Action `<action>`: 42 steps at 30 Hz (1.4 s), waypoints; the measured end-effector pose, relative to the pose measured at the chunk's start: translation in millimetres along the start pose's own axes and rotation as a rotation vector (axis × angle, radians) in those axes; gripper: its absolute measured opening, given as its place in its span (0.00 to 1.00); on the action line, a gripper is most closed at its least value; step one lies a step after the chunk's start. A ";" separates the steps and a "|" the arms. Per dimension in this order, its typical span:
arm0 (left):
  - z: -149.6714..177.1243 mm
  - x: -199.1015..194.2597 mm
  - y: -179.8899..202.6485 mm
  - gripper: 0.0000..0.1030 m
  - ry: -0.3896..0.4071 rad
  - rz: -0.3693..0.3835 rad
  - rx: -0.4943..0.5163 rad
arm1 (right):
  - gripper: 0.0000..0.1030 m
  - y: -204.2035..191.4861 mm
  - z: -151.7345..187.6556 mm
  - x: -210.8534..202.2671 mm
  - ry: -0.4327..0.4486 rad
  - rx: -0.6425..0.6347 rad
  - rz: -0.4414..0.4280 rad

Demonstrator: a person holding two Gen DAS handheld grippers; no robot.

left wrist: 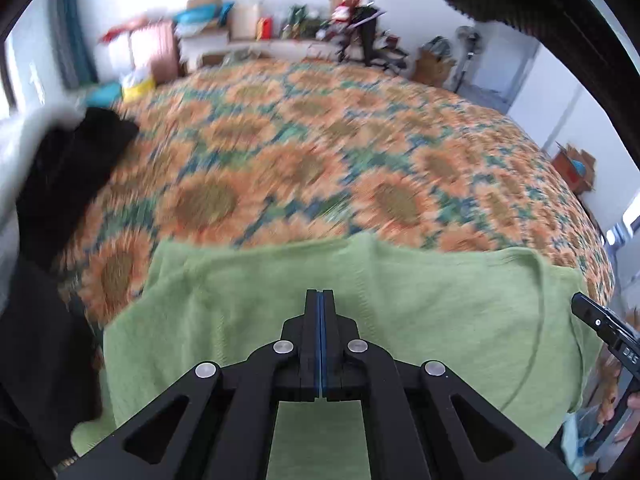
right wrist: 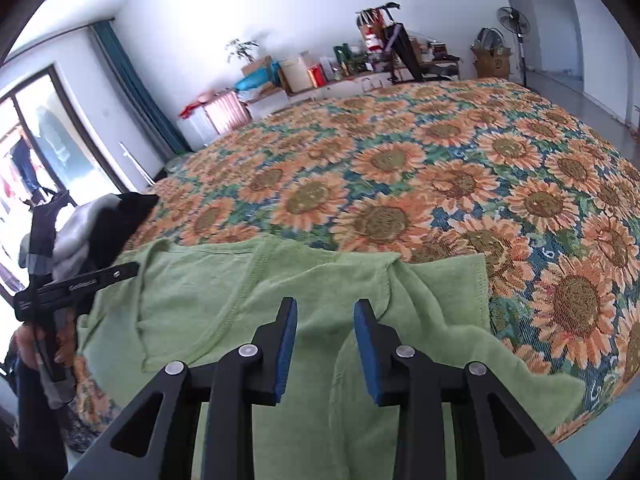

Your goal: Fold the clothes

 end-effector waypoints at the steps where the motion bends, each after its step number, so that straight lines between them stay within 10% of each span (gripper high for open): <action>1: 2.5 -1.1 -9.0 0.01 0.001 0.027 -0.033 | 0.31 9.3 -1.2 1.7 0.002 0.037 0.005; 5: 21.0 -26.1 -33.4 0.01 0.023 0.086 -0.106 | 0.30 33.8 1.3 -6.9 0.016 0.152 -0.002; 12: 61.7 -55.8 -51.1 0.01 0.072 0.080 -0.158 | 0.37 -38.2 49.7 -17.4 -0.021 -0.028 -0.084; 21: 100.7 -66.8 -82.8 0.01 0.127 0.066 -0.259 | 0.39 -6.5 67.9 -53.6 0.121 0.206 -0.154; 26: 106.4 -68.3 -105.1 0.01 0.133 0.111 -0.352 | 0.41 7.8 81.6 -50.0 0.063 0.210 -0.017; 33: 106.9 -83.7 -120.4 0.01 0.162 0.050 -0.395 | 0.42 18.0 88.0 -65.7 0.110 0.297 -0.049; 42: 85.9 -99.1 -4.7 0.01 0.239 0.197 -0.052 | 0.50 55.0 119.9 -89.7 0.215 0.511 -0.051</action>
Point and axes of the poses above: each gripper's, at about its wrist camera, not at the fingertips, and x roughly the way its jaws point, y to its right, z to its underside, the point moved 4 cm from there along x, roughly the way its jaws point, and after that the axes turned 6 degrees about -z, right-handed, at the moved point
